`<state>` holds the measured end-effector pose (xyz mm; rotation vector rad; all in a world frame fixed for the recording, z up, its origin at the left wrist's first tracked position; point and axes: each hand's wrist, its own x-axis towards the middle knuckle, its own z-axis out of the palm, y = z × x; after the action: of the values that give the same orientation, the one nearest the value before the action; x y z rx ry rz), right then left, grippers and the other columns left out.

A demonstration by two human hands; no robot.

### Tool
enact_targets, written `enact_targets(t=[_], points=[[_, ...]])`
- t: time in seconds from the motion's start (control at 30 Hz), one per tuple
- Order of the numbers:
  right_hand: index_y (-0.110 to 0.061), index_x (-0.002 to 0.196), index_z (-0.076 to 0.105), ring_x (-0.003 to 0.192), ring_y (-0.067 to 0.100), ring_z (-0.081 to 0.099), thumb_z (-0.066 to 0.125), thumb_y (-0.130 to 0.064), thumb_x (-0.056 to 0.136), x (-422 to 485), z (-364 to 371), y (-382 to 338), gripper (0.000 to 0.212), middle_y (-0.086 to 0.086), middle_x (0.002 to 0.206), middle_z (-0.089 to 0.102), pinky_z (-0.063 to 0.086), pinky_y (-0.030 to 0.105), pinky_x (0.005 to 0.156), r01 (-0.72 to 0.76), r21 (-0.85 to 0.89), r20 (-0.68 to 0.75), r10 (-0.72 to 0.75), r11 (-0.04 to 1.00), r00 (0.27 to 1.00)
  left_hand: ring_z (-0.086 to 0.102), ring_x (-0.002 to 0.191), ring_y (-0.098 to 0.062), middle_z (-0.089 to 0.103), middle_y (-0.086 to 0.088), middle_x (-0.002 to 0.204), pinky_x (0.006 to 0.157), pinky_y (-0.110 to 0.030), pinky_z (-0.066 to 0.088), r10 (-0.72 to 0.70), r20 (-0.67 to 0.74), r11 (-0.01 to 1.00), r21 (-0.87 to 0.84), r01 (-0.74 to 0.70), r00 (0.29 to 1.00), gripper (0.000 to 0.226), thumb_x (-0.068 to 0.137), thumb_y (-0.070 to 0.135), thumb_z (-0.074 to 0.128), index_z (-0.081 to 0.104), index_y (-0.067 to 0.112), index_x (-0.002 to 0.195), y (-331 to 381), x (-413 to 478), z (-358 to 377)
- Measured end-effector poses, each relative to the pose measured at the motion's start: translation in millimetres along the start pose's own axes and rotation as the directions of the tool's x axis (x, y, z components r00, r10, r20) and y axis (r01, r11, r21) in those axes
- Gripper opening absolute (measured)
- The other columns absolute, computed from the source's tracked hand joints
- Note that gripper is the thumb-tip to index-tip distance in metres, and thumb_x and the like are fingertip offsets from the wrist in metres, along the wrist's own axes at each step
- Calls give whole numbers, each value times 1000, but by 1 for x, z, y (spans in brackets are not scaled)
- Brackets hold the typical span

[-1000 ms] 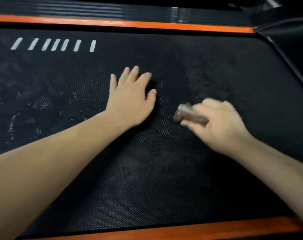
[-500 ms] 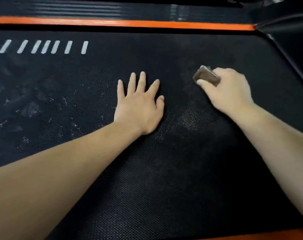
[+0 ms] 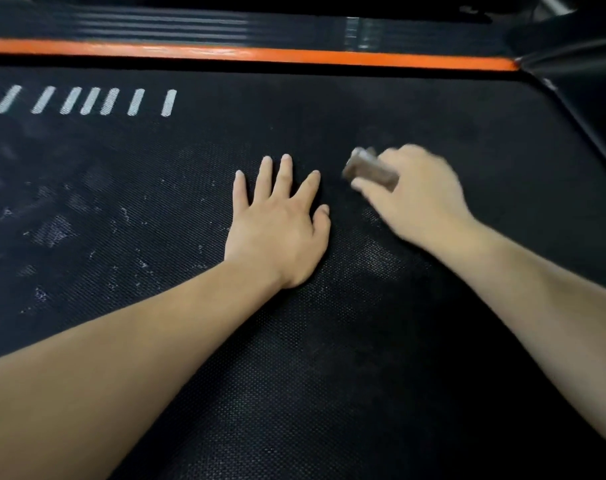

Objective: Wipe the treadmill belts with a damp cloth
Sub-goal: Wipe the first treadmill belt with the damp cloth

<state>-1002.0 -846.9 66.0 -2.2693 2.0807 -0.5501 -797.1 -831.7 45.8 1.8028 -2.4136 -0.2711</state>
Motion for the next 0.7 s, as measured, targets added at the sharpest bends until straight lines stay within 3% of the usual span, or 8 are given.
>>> enact_targets(t=[0.1, 0.27, 0.33, 0.43, 0.5, 0.63, 0.7], points=[[-25, 74, 51, 71, 20, 49, 64, -55, 90, -7, -6, 3, 36, -8, 74, 46, 34, 34, 69, 110, 46, 54, -112, 993, 992, -8, 160, -28, 2, -6, 174, 126, -55, -8, -1, 0, 1000, 0, 1, 1000, 62, 105, 54, 18, 16, 35, 164, 0, 0, 0], [-20, 79, 52, 88, 35, 60, 58, -57, 91, 50, -4, 30, 40, 4, 87, 58, 39, 38, 71, -171, -54, -63, 167, 984, 984, -8, 160, -27, 3, -5, 174, 126, -55, -8, -4, 3, 1000, 0, 4, 1000, 62, 105, 54, 17, 16, 35, 164, 0, 0, -1], [-23, 80, 50, 83, 31, 55, 58, -57, 92, 40, 2, 18, 37, 1, 85, 52, 37, 38, 72, -102, -75, -56, 98, 992, 994, -8, 160, -28, 3, -6, 174, 126, -55, -8, -2, 3, 1000, 0, 2, 1000, 62, 105, 54, 17, 15, 35, 164, 0, 0, -1], [-23, 78, 54, 72, 22, 49, 60, -56, 91, 13, 0, 2, 36, -4, 77, 49, 35, 35, 68, 83, 27, 52, -84, 996, 995, -9, 160, -28, 2, -6, 174, 126, -56, -8, -4, 3, 1000, 10, 4, 1000, 63, 105, 54, 17, 15, 35, 164, 1, 0, -2], [-23, 78, 55, 75, 28, 56, 59, -60, 90, 26, -4, 16, 39, 0, 78, 55, 39, 35, 66, 122, -37, 58, -120, 992, 991, -9, 160, -28, 2, -6, 174, 126, -56, -8, -2, 5, 1000, 5, 2, 1000, 62, 105, 54, 17, 15, 35, 164, 1, 0, -1], [-22, 87, 60, 93, 38, 64, 58, -63, 89, 80, -10, 43, 40, 11, 94, 67, 47, 40, 75, -176, -85, -50, 172, 981, 984, -8, 160, -28, 3, -6, 174, 126, -56, -7, 2, -10, 1000, 1, -2, 1000, 62, 105, 54, 17, 15, 35, 164, 0, -1, 0], [-24, 85, 58, 89, 35, 62, 58, -61, 89, 75, -1, 31, 37, 8, 92, 64, 45, 40, 74, -120, -80, -60, 115, 990, 992, -8, 160, -28, 3, -6, 174, 126, -56, -7, 3, -8, 1000, -2, -3, 1000, 63, 105, 54, 17, 15, 35, 164, 0, -1, 0]])
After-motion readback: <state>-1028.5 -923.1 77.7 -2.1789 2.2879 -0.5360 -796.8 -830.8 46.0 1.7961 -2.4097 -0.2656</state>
